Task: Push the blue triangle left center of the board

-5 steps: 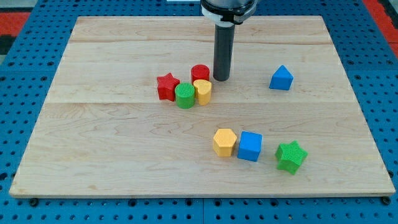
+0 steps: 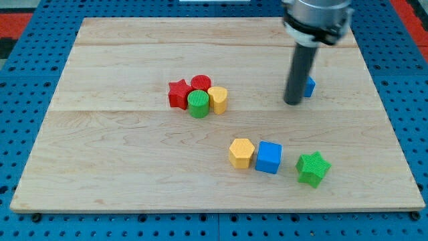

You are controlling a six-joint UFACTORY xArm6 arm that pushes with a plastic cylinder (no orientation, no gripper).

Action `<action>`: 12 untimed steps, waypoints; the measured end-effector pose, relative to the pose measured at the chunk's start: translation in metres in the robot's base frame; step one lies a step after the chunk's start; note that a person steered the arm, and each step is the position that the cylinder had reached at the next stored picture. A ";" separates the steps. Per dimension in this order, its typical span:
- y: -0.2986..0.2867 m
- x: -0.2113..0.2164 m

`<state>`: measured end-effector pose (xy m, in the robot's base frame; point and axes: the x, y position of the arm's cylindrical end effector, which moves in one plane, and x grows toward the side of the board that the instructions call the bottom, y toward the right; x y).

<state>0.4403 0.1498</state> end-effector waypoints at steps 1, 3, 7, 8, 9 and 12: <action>0.079 0.007; -0.012 -0.049; -0.029 -0.023; -0.032 -0.014; -0.042 -0.001; -0.044 -0.016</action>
<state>0.4242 0.1053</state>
